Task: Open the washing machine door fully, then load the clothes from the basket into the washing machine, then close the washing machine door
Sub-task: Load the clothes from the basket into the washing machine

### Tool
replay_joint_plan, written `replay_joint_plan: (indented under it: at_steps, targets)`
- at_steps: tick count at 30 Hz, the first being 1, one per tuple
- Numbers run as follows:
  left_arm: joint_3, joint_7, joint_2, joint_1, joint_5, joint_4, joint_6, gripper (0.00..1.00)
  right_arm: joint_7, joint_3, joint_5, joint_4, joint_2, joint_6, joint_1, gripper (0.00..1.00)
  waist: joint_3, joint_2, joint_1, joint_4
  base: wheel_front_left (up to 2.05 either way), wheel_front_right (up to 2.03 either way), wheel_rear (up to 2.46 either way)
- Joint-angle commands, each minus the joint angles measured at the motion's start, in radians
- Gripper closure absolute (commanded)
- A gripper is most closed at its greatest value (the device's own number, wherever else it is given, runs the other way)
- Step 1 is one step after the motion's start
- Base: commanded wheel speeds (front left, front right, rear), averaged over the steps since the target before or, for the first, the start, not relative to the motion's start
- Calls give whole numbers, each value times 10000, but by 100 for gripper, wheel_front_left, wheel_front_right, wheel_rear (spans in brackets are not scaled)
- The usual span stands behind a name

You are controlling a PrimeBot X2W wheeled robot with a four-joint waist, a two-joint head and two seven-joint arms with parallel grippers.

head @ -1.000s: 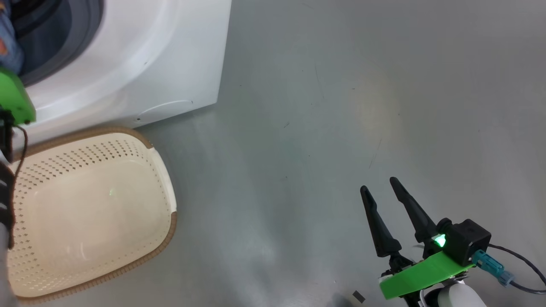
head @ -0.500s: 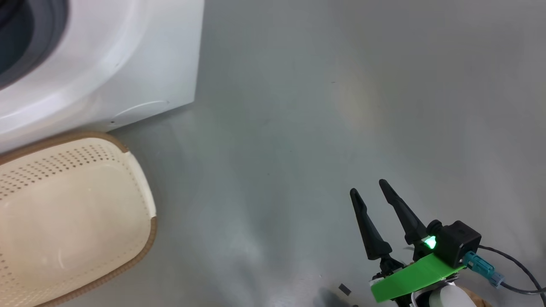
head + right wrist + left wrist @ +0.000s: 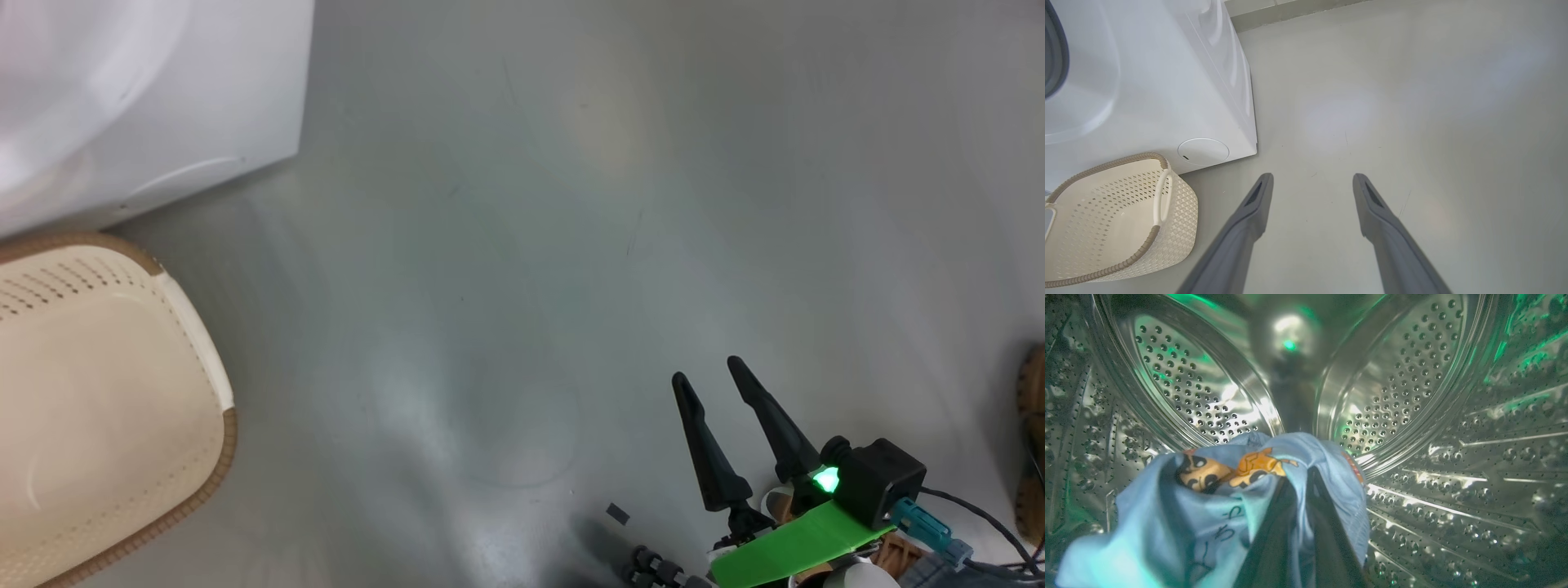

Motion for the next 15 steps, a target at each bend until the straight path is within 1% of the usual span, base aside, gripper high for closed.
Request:
replay_joint_plan:
  at_steps: [1, 3, 5, 7, 11, 12, 13, 14, 15]
  targets:
    - [104, -51, 439, -253, 73, -578, 36, 100, -48, 116, -17, -293, -85, 90, 290, 0, 397, 0, -1, -79, 0, 0, 0]
    - [198, -51, 410, -214, 96, -902, 109, 100, -48, 74, -51, -372, -75, 90, 353, 0, 494, 0, -1, -45, 0, 0, 0]
    - [201, -51, 404, -167, 140, -942, 153, 100, -48, 54, -70, -401, -72, 90, 388, 0, 528, 0, -1, -29, 0, 0, 0]
    - [132, -15, 424, -103, 207, -534, 190, 100, -48, 18, -102, -448, -67, 90, 465, 0, 546, 0, -1, -9, 0, 0, 0]
    - [-227, 181, 517, -325, 432, 158, 28, 100, -48, -45, -120, -466, -57, 90, 641, 0, 544, 0, -1, 7, 0, 0, 0]
    - [-269, 231, 531, -392, 453, 291, 33, 84, -48, -46, -116, -456, -55, 90, 675, 0, 548, 0, -1, 10, 0, 0, 0]
    - [-310, 346, 544, -449, 466, 449, 27, 81, -48, -44, -111, -440, -52, 90, 702, 0, 541, 0, -1, 12, 0, 0, 0]
    - [-343, 489, 549, -498, 458, 608, -10, 64, -48, -35, -112, -417, -49, 90, 716, 0, 523, 0, -1, 14, 0, 0, 0]
    - [-354, 561, 557, -537, 440, 729, -26, 39, -48, -9, -112, -384, -45, 90, 717, 0, 499, 0, -1, 15, 0, 0, 0]
